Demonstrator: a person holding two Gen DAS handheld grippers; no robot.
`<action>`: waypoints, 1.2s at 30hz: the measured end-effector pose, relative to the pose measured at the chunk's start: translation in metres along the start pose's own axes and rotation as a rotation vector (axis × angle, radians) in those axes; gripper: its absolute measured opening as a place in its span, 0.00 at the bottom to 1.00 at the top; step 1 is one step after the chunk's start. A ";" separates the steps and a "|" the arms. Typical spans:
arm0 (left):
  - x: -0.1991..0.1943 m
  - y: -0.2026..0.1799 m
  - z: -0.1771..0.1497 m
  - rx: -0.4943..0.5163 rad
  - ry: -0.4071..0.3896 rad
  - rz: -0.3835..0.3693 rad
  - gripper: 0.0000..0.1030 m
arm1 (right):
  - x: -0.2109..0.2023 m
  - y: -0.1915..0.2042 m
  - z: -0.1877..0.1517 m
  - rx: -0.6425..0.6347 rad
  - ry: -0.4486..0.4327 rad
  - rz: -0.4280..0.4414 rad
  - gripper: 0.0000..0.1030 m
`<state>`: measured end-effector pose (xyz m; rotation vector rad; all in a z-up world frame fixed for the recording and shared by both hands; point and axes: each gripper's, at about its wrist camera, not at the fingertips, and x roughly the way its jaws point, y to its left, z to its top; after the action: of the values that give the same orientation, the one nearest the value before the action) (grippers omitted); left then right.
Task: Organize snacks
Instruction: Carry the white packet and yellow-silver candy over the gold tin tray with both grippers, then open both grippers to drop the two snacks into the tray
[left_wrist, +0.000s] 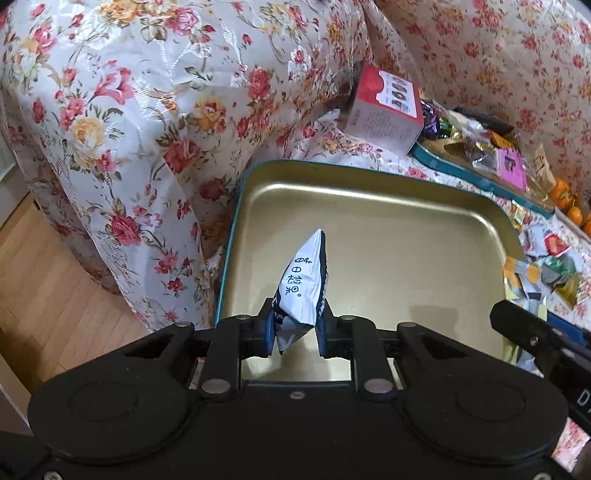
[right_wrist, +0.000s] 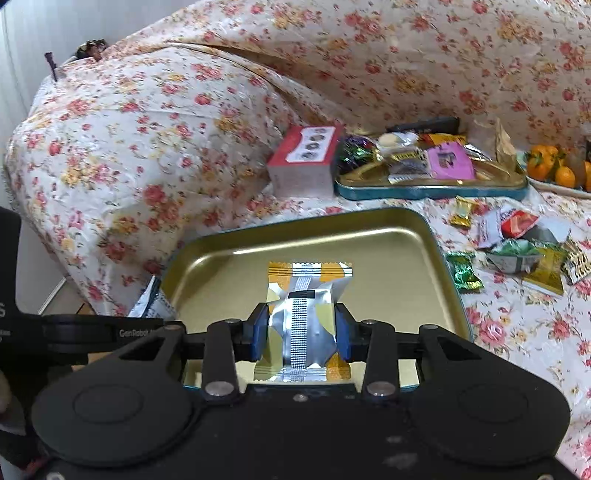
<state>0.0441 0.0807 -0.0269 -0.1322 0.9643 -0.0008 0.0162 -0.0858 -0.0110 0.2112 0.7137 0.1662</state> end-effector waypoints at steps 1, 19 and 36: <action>0.000 -0.001 0.000 0.005 0.001 0.004 0.28 | 0.002 0.000 -0.001 -0.001 0.002 -0.005 0.38; 0.000 0.001 0.002 -0.010 0.009 0.004 0.34 | 0.026 -0.003 -0.012 -0.007 0.068 -0.032 0.38; -0.001 0.007 0.004 -0.050 0.031 -0.041 0.34 | 0.037 0.001 -0.013 -0.025 0.092 -0.044 0.40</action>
<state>0.0461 0.0877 -0.0250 -0.1983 0.9930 -0.0164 0.0356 -0.0748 -0.0435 0.1647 0.8067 0.1433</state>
